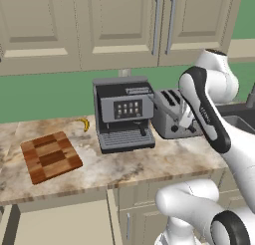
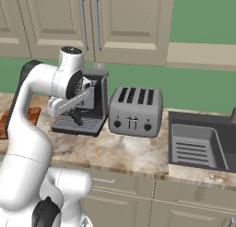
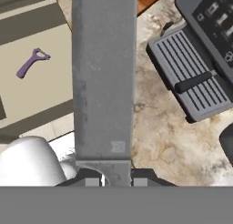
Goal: Open the drawer on the left and place the cutting tools on the cutting board.
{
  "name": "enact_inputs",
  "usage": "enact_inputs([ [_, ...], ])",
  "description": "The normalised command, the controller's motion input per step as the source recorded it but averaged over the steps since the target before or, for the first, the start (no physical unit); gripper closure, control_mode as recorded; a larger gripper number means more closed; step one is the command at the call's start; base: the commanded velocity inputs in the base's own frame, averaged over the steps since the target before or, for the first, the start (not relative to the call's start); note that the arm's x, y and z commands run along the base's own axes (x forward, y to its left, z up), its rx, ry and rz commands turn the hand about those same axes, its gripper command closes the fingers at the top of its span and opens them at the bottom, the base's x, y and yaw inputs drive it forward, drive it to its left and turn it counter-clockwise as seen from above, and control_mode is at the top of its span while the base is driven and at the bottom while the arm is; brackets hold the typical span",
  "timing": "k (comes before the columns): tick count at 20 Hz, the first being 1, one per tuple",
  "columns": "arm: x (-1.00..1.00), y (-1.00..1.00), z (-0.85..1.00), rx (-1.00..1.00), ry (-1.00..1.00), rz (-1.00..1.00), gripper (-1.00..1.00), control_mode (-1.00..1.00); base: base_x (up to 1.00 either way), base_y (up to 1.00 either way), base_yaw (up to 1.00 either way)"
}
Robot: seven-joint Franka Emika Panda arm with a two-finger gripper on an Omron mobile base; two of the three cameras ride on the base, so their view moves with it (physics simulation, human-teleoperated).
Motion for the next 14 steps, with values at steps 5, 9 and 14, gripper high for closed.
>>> enact_inputs([
  [5,0.31,0.26,-0.18,0.00,0.00,0.12,1.00,-1.00,0.00,0.00,0.00],
  [9,0.34,0.37,-0.24,0.00,0.00,0.10,1.00,-1.00,0.00,0.00,0.00],
  [14,0.34,0.40,-0.24,0.00,0.00,0.08,1.00,-1.00,0.00,0.00,0.00],
])
